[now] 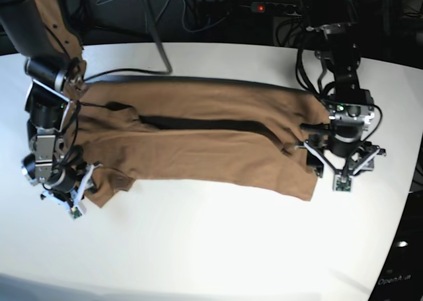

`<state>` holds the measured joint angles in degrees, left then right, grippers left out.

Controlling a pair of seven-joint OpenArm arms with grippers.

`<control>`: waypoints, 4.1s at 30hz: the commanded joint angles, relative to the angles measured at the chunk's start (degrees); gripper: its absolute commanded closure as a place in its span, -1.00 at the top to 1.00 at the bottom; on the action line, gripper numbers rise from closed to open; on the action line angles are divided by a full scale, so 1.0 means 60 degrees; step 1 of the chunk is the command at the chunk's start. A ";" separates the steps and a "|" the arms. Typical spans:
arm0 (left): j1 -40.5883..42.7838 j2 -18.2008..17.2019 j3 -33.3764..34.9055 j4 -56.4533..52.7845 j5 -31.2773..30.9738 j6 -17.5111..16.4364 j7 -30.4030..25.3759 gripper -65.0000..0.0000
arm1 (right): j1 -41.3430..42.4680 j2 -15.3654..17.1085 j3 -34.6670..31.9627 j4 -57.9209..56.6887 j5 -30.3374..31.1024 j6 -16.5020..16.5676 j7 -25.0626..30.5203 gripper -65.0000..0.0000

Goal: Fold the T-shirt properly
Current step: 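Grasp the outer edge of the shirt's sleeve end with the right gripper, then pull the gripped sleeve end outward with the right gripper to flatten it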

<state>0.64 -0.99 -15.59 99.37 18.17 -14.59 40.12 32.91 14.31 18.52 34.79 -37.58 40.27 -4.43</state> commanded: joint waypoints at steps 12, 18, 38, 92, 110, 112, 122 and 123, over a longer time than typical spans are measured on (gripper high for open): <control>0.0002 -0.0017 0.0013 0.0207 -0.0003 0.0080 -0.0218 0.20 | -0.0056 0.0217 -0.0003 -0.0017 -0.0015 -0.0045 0.0188 -0.26; 0.0002 -0.0017 0.0013 0.0295 -0.0003 0.0080 -0.0218 0.20 | -0.0305 0.0187 -0.0032 -0.0017 -0.0015 -0.0045 0.0203 -0.73; 0.0325 0.0056 0.0013 0.0705 -0.0077 0.0080 -0.0261 0.19 | -0.1623 0.0304 -0.0516 0.2898 -0.0015 -0.0045 0.0144 -0.98; 0.0852 0.0056 0.0013 0.0954 -0.0018 0.0095 -0.0218 0.19 | 0.1292 0.0656 0.0788 -0.0325 0.1612 -0.0045 -0.3665 -0.04; 0.0999 0.0202 0.0013 0.0954 -0.0018 0.0124 -0.0218 0.19 | 0.0955 0.0290 0.0759 -0.0340 0.1568 -0.0045 -0.3724 -1.00; 0.0999 0.0246 -0.0002 0.0954 -0.0018 0.0124 -0.0218 0.18 | 0.0867 0.0260 0.0759 -0.0325 0.1568 -0.0045 -0.3739 -0.96; 0.0764 0.0510 -0.0016 0.0954 -0.0106 0.0168 -0.0320 0.18 | 0.0706 0.0290 0.0744 -0.0296 0.1568 -0.0045 -0.3651 -0.96; 0.0603 0.0598 -0.0031 0.0896 -0.0033 0.0168 -0.0320 0.19 | 0.0706 0.0290 0.0744 -0.0296 0.1568 -0.0045 -0.3651 -0.96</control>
<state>5.63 2.72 -15.94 103.79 18.22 -13.72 39.77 36.32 15.55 23.16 32.64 -27.46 39.77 -25.04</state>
